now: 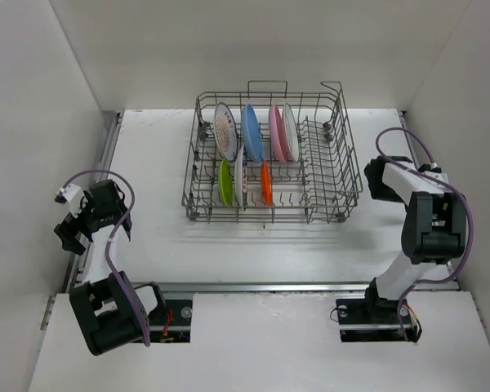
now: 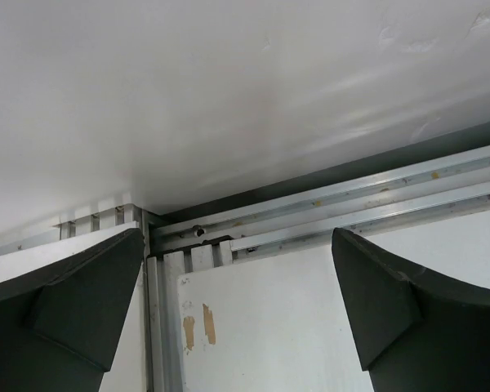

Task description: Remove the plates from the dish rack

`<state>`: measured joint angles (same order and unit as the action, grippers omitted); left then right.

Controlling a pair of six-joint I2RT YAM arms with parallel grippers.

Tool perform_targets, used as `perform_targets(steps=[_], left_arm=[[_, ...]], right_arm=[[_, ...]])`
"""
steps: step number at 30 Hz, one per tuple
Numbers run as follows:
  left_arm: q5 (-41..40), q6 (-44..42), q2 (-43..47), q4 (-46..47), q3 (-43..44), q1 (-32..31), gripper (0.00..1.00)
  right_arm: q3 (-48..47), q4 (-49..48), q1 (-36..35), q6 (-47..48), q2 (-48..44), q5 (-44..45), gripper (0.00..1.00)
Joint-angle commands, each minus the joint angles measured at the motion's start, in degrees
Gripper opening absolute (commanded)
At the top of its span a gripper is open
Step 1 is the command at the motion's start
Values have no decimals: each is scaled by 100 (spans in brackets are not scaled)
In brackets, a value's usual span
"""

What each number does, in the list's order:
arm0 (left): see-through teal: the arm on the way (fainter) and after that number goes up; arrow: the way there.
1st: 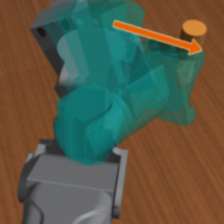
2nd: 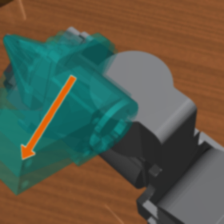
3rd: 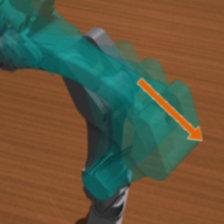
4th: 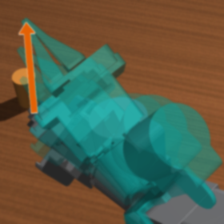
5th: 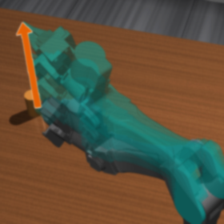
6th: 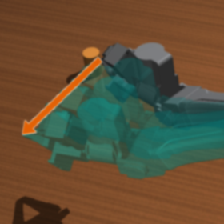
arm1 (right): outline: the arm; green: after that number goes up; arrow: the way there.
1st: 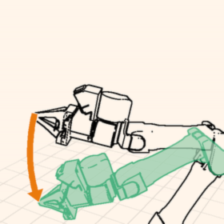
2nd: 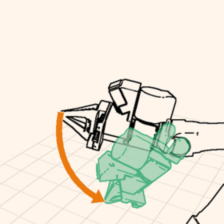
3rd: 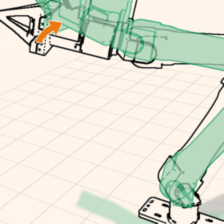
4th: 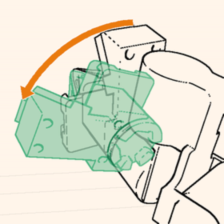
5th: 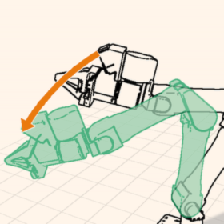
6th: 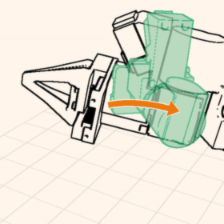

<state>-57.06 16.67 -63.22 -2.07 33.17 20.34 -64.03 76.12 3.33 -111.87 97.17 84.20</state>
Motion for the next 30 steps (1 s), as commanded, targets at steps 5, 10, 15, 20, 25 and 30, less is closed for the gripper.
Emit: perform_targets(steps=[5,10,15,20,25,30], left_arm=[[-87,-39,-41,4,234,5,99],[1326,-1147,-94,-1904,2309,-100,99],[3749,-1103,-208,-3983,5029,-161,99],[7505,-2071,-208,-5257,6673,-223,99],[7818,-2797,-681,-6778,7756,-223,99],[5451,-3993,-1218,-7676,8916,-223,99]], right_arm=[[-839,316,27,1000,-303,395,100],[-1364,316,27,1309,-1225,230,100],[-3086,316,-613,2273,-1745,-343,100],[-4012,-2063,-1572,6706,-1858,-1802,100],[-2784,-4524,-1854,9786,-3103,-6119,100],[-2237,-4949,-2231,10432,-3204,-9068,100]])
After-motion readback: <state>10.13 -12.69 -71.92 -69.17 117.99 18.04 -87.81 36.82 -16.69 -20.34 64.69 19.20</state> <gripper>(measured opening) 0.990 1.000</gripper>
